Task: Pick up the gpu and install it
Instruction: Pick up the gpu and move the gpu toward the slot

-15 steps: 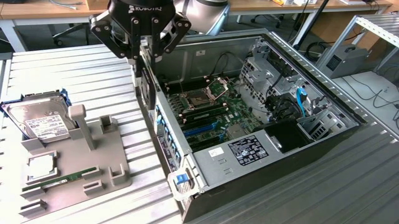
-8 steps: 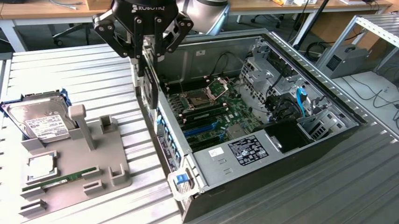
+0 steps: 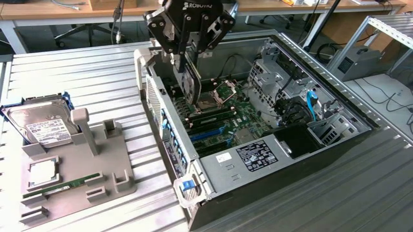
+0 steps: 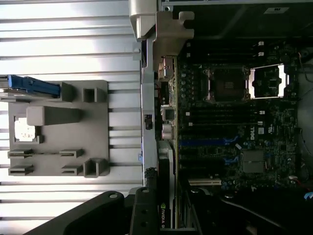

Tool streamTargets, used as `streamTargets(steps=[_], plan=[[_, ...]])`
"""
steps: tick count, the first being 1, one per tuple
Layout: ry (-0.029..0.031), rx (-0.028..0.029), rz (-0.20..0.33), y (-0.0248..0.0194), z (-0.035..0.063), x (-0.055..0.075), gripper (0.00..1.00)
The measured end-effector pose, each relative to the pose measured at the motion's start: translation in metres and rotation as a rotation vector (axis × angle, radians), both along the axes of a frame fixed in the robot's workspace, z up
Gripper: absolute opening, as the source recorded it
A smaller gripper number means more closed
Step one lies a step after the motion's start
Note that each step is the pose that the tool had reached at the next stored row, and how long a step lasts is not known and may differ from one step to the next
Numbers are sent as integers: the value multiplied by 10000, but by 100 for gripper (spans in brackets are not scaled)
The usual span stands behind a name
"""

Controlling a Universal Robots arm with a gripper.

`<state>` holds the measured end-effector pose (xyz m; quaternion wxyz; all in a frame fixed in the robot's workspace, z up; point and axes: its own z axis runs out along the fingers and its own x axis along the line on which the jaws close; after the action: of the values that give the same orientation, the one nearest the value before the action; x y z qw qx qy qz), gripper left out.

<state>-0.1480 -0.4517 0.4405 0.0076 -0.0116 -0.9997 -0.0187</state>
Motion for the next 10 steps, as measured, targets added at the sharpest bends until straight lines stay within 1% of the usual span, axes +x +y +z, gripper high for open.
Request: streamTargets(steps=[2, 4, 10], plan=[[9, -1, 0, 3, 1, 181, 27], [18, 0, 0, 4, 0, 288, 27], [26, 0, 0, 5, 0, 367, 27]])
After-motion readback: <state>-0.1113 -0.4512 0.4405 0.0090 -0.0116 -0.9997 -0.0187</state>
